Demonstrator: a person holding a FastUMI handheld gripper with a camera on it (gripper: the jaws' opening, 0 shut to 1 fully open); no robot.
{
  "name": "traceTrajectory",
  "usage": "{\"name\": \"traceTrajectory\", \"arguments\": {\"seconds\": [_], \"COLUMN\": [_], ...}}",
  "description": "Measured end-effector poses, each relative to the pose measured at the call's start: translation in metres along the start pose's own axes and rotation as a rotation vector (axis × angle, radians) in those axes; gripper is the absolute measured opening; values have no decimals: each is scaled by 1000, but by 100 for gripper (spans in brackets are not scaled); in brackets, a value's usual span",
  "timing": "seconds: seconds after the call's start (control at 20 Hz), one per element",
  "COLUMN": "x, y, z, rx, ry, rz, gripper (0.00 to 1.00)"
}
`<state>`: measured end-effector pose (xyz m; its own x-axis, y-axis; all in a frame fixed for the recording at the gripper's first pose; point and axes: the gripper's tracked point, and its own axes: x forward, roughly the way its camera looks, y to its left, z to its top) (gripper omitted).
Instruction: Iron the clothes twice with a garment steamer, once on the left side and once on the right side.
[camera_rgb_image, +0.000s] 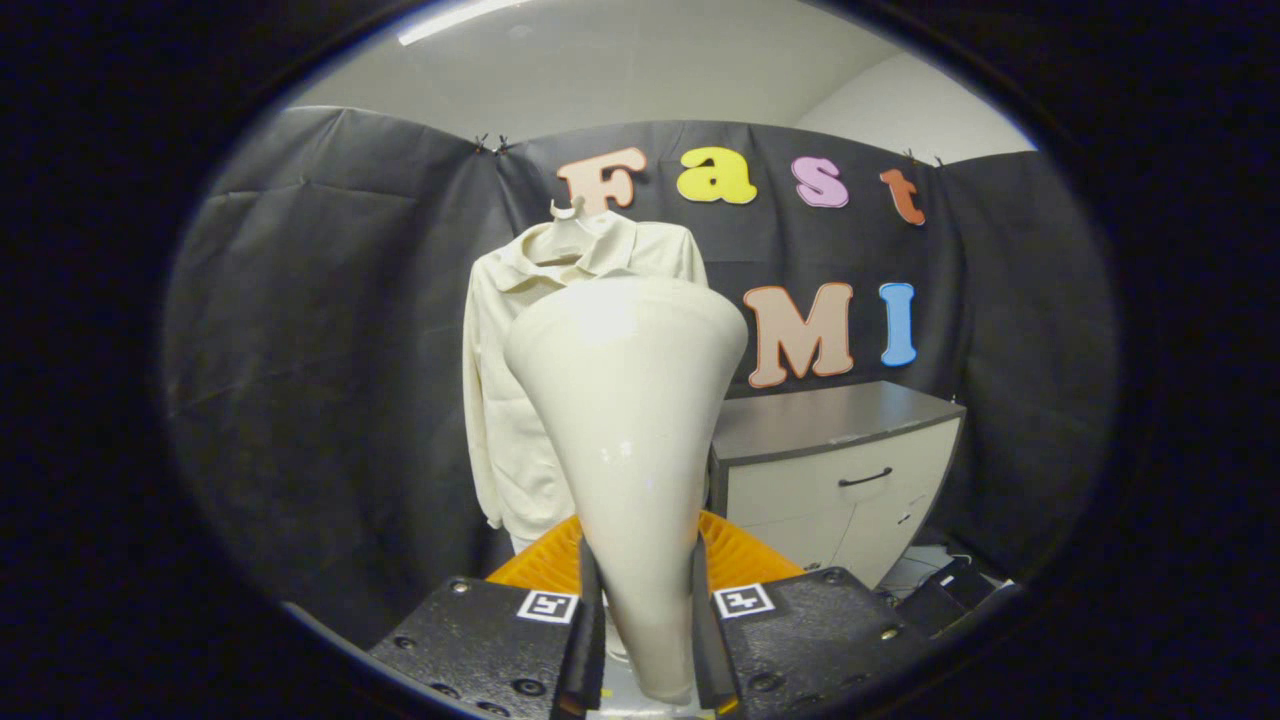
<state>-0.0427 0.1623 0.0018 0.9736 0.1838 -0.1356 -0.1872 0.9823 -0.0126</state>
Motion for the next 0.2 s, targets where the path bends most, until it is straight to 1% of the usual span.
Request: {"name": "traceTrajectory", "arguments": {"seconds": [0.2], "x": [-13], "y": [-1], "z": [12], "rx": [-7], "ry": [-33], "rz": [27], "gripper": [35]}}
